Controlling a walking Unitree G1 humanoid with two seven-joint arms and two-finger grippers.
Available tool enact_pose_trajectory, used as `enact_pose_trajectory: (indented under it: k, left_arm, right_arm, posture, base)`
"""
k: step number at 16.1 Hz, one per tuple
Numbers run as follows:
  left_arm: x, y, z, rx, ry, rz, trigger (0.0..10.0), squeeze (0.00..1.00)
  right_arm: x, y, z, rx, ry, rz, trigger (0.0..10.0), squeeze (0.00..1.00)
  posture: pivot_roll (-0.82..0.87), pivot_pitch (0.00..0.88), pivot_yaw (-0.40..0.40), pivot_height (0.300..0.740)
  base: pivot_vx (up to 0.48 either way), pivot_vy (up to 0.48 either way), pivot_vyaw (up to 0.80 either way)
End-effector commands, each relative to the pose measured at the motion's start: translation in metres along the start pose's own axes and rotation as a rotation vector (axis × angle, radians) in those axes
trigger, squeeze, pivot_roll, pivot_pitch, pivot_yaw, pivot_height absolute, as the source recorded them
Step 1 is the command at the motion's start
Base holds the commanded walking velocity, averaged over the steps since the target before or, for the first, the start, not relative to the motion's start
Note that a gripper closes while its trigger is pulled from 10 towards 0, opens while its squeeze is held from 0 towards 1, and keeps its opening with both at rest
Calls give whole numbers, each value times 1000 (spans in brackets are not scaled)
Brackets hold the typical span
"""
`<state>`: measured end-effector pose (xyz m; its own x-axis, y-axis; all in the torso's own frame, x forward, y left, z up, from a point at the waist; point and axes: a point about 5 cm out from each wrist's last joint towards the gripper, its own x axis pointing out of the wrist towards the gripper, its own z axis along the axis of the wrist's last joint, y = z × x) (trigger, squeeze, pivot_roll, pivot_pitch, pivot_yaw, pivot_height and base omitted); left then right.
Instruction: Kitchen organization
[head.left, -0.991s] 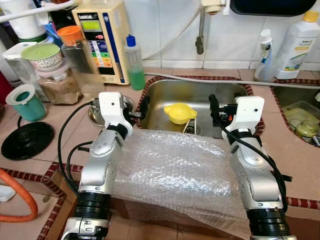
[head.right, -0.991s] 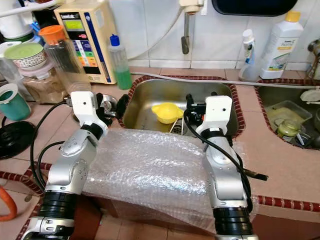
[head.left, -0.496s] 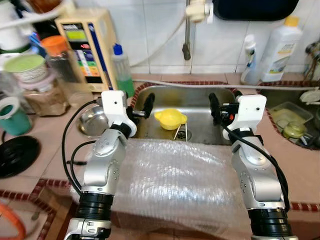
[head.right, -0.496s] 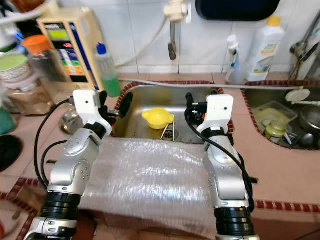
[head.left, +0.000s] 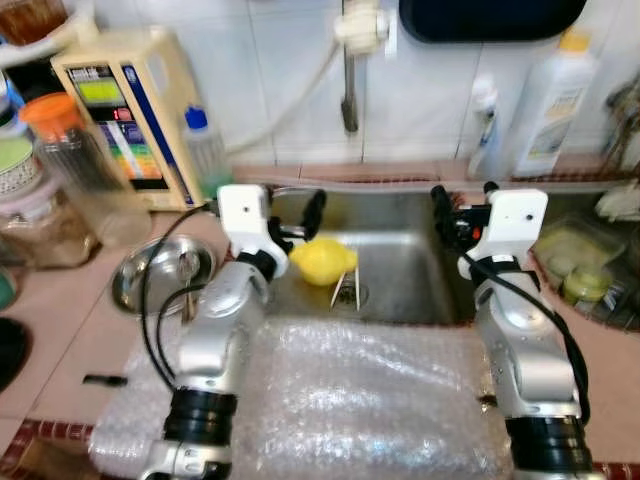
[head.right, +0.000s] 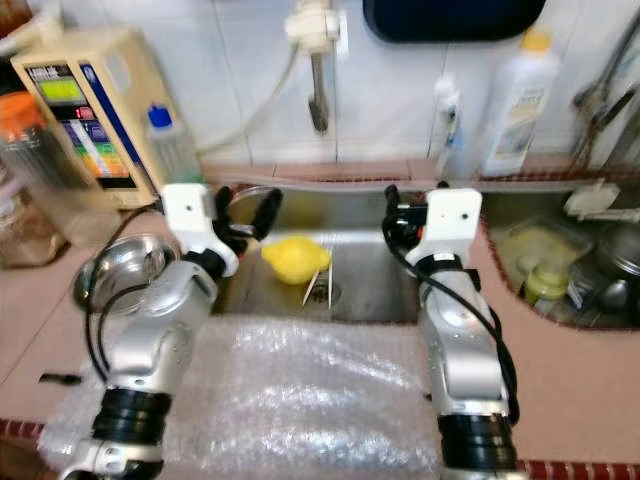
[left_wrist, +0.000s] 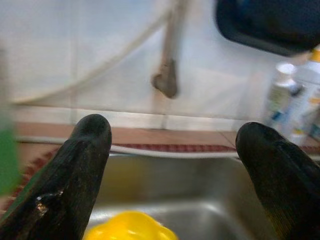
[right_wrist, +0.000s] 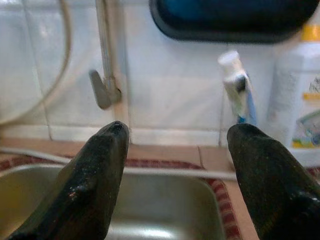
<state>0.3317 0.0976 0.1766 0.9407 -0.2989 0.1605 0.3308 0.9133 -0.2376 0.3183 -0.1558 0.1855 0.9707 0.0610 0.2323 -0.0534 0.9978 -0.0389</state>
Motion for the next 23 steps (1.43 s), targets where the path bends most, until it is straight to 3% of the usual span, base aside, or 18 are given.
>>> enact_pose_trajectory:
  k: [1, 4, 8, 10, 11, 13, 17, 23]
  left_arm:
    - [-4, 10, -1, 1, 13, 41, 10000, 0]
    - [-7, 9, -4, -1, 27, 55, 10000, 0]
    - [-11, 28, -9, 109, 70, 228, 10000, 0]
    - [-14, 40, -12, 148, 118, 311, 10000, 0]
    - [-15, 44, -12, 148, 129, 338, 10000, 0]
    - [-18, 55, -15, 202, 211, 420, 10000, 0]
    - [-22, 63, -21, 147, 340, 520, 10000, 0]
    - [-26, 60, -45, 57, 561, 531, 10000, 0]
  right_arm:
    - [0, 7, 3, 4, -15, 12, 10000, 0]
    - [2, 7, 4, 12, -26, -3, 10000, 0]
    - [3, 13, 4, 34, -2, 27, 10000, 0]
    - [2, 20, 5, -11, 15, 108, 10000, 0]
    - [1, 26, 6, 76, 43, 171, 10000, 0]
    - [0, 30, 12, 61, 23, 249, 10000, 0]
    - [0, 34, 15, 37, 15, 325, 10000, 0]
    - [-3, 40, 17, -1, 22, 395, 10000, 0]
  posture:
    - [-21, 0, 98, 740]
    - [-18, 0, 97, 740]
    - [-15, 0, 92, 740]
    - [-15, 0, 90, 740]
    - [-14, 0, 90, 740]
    - [-13, 0, 88, 740]
    - [-10, 0, 82, 740]
    - [-8, 0, 74, 740]
  base:
    - [0, 0, 0]
    - [0, 0, 0]
    - [0, 0, 0]
    - [0, 0, 0]
    - [0, 0, 0]
    - [0, 0, 0]
    - [0, 0, 0]
    - [0, 0, 0]
